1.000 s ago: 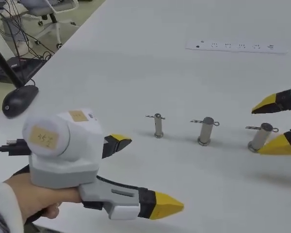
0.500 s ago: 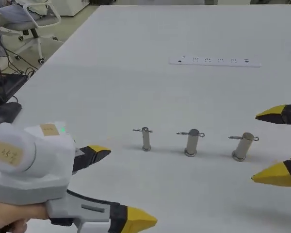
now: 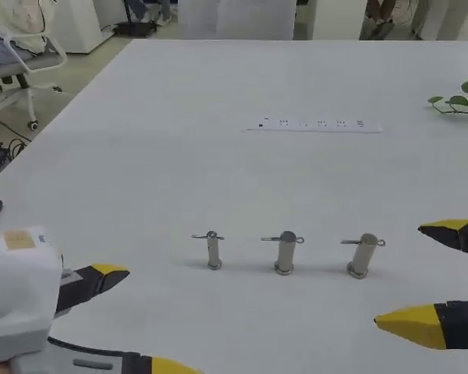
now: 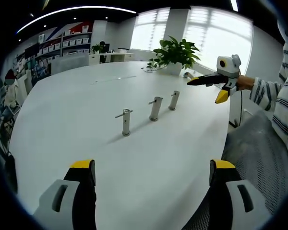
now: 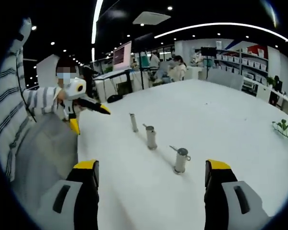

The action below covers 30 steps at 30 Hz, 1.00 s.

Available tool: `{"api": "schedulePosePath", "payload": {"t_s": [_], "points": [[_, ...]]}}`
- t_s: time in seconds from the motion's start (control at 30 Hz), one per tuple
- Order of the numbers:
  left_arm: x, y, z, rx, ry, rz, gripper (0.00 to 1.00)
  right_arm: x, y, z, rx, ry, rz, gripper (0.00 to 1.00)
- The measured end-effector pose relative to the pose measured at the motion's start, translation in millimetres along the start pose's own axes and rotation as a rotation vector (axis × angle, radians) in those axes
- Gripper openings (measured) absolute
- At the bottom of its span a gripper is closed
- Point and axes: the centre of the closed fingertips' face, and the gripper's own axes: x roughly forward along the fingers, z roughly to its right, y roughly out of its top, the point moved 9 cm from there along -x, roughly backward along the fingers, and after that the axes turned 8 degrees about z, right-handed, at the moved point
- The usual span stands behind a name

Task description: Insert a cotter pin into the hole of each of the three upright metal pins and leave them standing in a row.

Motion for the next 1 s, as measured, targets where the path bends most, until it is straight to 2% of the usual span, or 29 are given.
{"api": "schedulePosePath", "payload": {"t_s": [0.23,0.33,0.5,0.63,0.77,1.0], "points": [[-2.6,-2.0,6.9,-0.015,-0.003,0.017,0.99,-5.8,-16.8,-20.1,0.109,-0.061,0.007,0.99],[-2.9,-5.3,12.7,-0.019,-0.014,0.007,0.99,-9.4,-21.1,-25.2,0.148,-0.084,0.017,1.00],[-4.7,-11.1,14.8,-0.032,-0.022,-0.003,0.99,-15.7,-27.5,-31.9,0.195,-0.108,0.011,1.00],[-7.6,-11.6,13.8,-0.036,-0.018,-0.014,0.99,-22.2,-30.6,-31.1,0.212,-0.134,0.004,1.00],[-13.1,-7.4,9.6,-0.038,0.002,-0.005,0.99,-26.4,-32.7,-29.8,0.232,-0.162,0.005,1.00],[-20.4,-5.5,5.6,-0.042,0.036,-0.003,0.99,-32.4,-44.3,-27.1,0.260,-0.193,-0.072,1.00]]}}
